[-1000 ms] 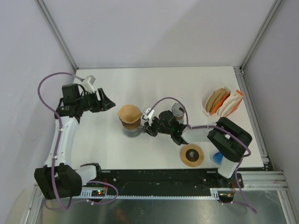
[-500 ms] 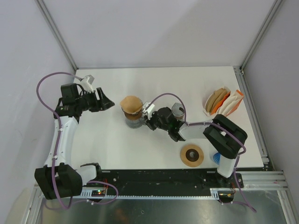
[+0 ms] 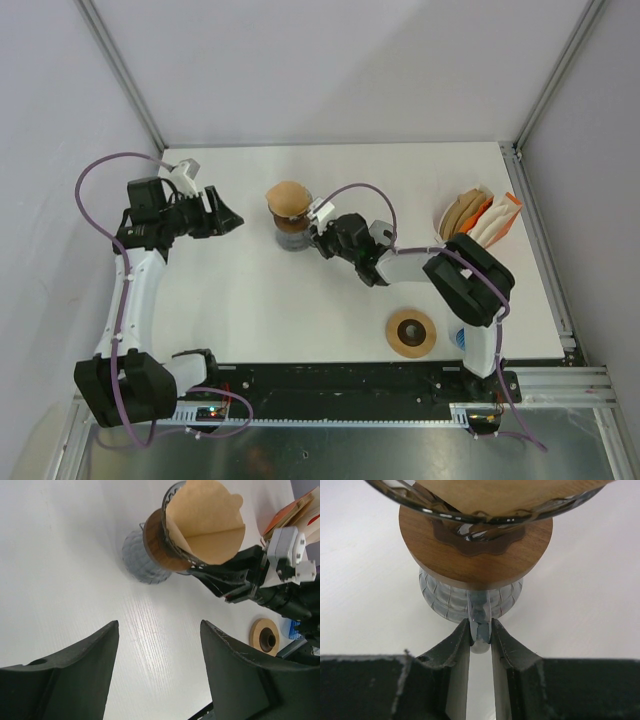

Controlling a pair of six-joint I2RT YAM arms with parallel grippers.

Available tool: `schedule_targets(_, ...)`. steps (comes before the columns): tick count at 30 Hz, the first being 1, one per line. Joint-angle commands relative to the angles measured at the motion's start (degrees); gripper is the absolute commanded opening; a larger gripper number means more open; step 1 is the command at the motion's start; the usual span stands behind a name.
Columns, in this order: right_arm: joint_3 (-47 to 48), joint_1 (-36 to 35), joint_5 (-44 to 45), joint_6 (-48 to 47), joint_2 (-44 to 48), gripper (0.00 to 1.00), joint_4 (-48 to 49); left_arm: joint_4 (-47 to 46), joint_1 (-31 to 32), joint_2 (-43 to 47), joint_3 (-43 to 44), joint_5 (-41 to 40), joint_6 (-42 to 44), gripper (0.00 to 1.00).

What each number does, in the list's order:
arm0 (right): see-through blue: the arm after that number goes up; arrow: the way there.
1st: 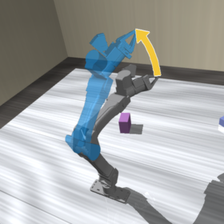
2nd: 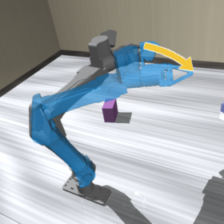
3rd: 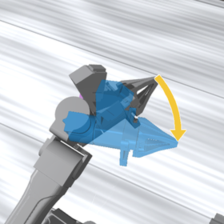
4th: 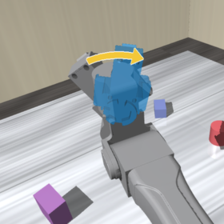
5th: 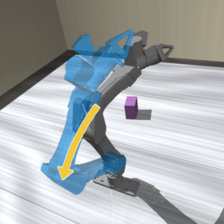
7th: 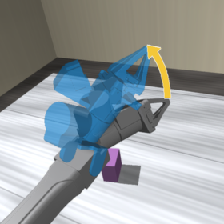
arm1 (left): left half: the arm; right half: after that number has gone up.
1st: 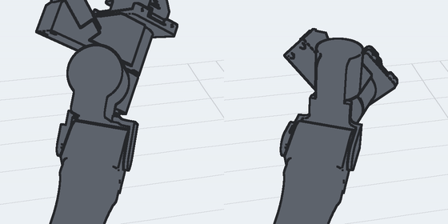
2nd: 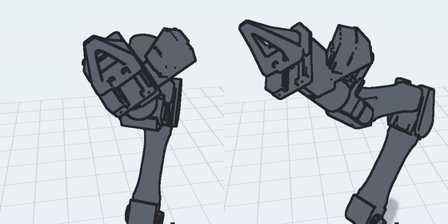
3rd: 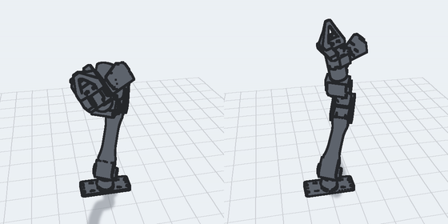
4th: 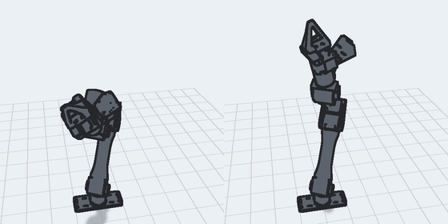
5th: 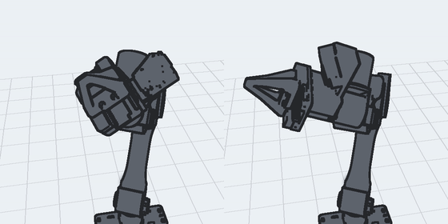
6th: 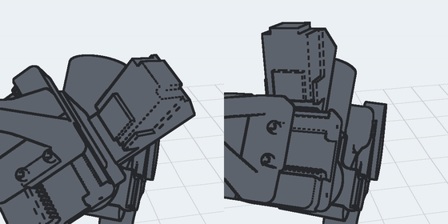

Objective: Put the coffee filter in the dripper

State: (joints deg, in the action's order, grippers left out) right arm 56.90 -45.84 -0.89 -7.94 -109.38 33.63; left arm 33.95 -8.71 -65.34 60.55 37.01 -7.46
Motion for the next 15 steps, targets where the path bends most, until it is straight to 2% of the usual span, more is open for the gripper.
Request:
schedule_targets(1, 3.68, 2.05, 2.42, 2.13, -2.43, 0.13, -3.38, -0.87, -0.77, -0.25, 2.73, 1.68, 1.31, 0.71)
schedule_targets(11, 7.08, 3.42, 1.64, 1.80, -4.00, 0.15, -6.14, -0.89, -0.95, -1.01, 3.07, 1.85, 1.33, 0.71)
schedule_targets(15, 7.93, 3.57, 1.56, 1.68, -4.26, 0.26, -7.98, -0.88, -1.18, -0.90, 2.97, 2.17, 1.35, 0.71)
